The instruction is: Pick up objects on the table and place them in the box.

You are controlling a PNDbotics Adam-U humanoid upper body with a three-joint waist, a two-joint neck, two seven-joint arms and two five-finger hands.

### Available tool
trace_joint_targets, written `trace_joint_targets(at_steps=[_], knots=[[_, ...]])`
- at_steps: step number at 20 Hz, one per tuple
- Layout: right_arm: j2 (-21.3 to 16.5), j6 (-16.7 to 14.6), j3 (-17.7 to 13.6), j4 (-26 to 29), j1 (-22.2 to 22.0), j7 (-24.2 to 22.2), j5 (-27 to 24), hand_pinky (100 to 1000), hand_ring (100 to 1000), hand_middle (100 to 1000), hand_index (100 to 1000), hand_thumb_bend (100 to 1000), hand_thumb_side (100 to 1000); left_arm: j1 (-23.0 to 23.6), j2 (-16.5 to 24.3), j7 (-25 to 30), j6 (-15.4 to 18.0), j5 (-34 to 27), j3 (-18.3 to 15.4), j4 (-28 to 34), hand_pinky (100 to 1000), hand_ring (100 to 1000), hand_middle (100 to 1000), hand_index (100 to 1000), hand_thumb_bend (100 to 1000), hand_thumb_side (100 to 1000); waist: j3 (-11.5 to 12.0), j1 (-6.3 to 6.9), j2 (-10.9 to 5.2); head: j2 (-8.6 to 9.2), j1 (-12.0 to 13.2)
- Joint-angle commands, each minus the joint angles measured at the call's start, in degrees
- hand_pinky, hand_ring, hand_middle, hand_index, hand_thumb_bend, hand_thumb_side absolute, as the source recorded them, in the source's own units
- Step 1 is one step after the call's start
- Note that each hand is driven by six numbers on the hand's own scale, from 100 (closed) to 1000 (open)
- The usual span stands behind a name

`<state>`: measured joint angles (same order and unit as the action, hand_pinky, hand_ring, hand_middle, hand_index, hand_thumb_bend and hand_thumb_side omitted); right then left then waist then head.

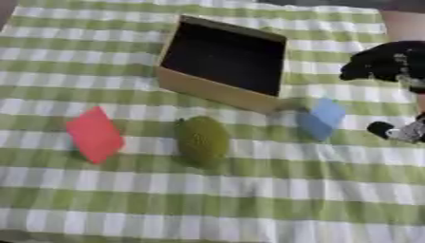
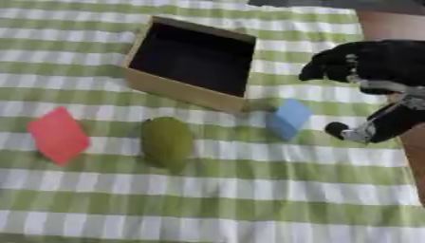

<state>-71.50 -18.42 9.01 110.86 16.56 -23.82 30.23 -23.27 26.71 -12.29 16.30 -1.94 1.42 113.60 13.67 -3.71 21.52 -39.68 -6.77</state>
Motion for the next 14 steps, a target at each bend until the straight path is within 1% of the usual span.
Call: trace_joint_targets(at_steps=[1, 2, 3, 11, 14], knots=[[-2.1, -0.8, -0.2, -0.3, 0.7, 0.1, 1.0, 977, 1000, 940, 1000, 270, 517, -0.9, 1.9, 0.2, 0.1, -0.2, -0.2, 1.0, 742, 751, 731, 885, 100, 628, 0.2, -0.72, -0.04, 0.78, -0.3], [-2.1, -0.9, -0.1, -0.4, 0.8, 0.1, 1.2, 976, 1000, 946, 1000, 275, 529, -0.9, 1.9, 0.2, 0.1, -0.2, -0.2, 1.0, 742, 751, 731, 885, 100, 636, 0.2, -0.74, 0.06, 0.85, -0.3], [-2.0, -1.0, 0.0, -0.4, 0.9, 0.2, 1.4, 976, 1000, 945, 1000, 264, 514, -1.0, 1.9, 0.1, 0.1, -0.3, -0.2, 1.0, 742, 751, 730, 885, 100, 640, 0.3, -0.77, 0.16, 0.87, -0.4], [-1.2, -1.6, 0.9, -1.7, 2.4, 0.6, 1.6, 973, 1000, 939, 1000, 234, 505, -1.2, 1.9, 0.2, -0.1, -0.2, 0.0, 1.0, 742, 750, 730, 885, 100, 642, 0.8, -0.77, 1.09, 0.83, -1.0], [-0.8, -1.7, 1.3, -2.7, 3.2, 0.4, 1.6, 971, 1000, 936, 1000, 203, 486, -1.3, 1.9, 0.2, -0.1, -0.2, 0.0, 1.0, 742, 751, 730, 885, 100, 636, 0.9, -0.71, 1.45, 0.99, -1.4]])
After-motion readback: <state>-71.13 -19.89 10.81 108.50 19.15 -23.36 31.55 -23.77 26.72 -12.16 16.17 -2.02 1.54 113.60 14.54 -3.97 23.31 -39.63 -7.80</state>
